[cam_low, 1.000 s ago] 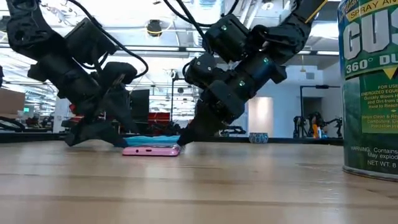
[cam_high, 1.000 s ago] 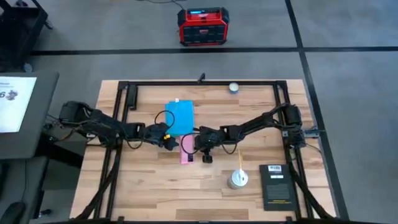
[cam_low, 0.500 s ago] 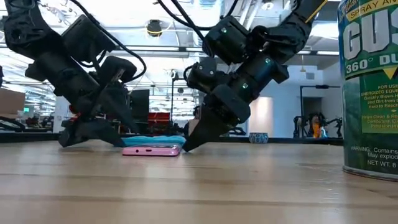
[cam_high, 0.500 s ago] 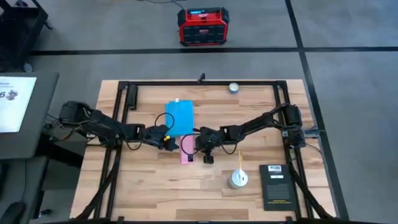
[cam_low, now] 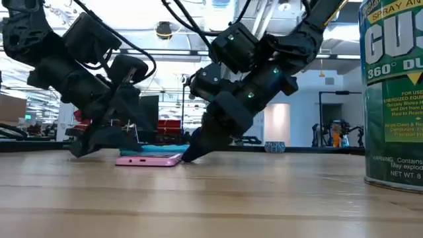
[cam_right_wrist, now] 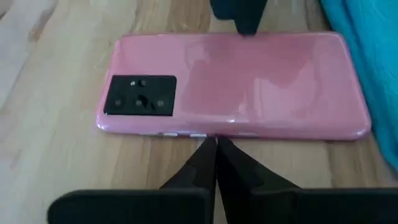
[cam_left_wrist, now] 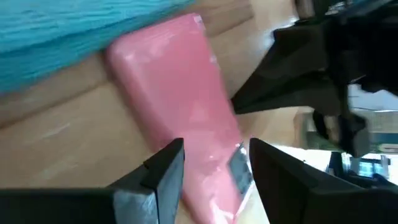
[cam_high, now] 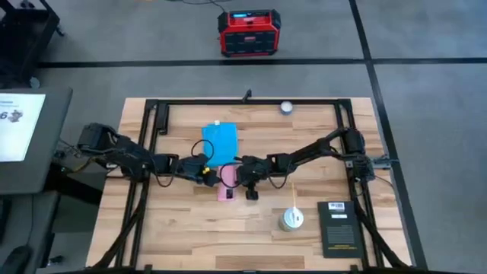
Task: Apply microfiber cloth
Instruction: Spray the device using the spray bottle
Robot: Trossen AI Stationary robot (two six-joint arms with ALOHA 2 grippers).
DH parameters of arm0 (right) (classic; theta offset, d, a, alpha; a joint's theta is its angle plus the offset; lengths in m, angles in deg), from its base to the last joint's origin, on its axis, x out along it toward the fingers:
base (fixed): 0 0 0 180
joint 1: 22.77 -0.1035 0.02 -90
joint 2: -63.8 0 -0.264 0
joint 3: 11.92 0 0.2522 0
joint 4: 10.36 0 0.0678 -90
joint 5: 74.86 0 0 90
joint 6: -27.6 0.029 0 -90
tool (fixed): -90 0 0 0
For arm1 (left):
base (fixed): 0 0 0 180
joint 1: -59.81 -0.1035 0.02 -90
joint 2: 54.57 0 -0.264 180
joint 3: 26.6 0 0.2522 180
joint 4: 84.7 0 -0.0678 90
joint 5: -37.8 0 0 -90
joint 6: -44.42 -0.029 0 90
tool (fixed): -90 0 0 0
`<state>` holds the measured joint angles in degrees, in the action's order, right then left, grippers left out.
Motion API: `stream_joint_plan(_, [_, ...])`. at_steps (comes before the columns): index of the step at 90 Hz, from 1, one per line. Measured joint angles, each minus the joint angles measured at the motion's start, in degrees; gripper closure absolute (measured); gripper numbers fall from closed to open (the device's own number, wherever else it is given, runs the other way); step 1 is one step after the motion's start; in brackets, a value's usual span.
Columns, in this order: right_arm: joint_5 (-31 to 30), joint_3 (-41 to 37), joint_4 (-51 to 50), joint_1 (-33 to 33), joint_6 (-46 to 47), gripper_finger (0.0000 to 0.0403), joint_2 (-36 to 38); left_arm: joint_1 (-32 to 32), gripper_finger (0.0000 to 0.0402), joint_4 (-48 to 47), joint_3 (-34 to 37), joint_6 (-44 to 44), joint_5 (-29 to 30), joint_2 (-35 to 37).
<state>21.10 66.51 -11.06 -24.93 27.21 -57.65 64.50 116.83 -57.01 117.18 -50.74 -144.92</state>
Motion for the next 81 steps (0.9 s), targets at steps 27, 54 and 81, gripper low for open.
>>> stream_joint_plan(27, [0.24, 1.03, -1.9, 0.07, -0.16, 0.0403, 0.22, 0.13, 0.0242, -10.56, -0.43, -3.53, -1.49, 4.97])
stream_joint_plan(54, [0.24, 0.96, -2.03, 0.04, -0.98, 0.0403, 0.15, -0.49, 0.0242, -22.69, -0.25, -3.86, -1.43, 18.92])
stream_joint_plan(81, [0.24, 0.89, -1.81, 0.04, -1.22, 0.0403, 0.15, -0.39, 0.0242, -39.83, -8.86, -9.35, 0.9, 26.77])
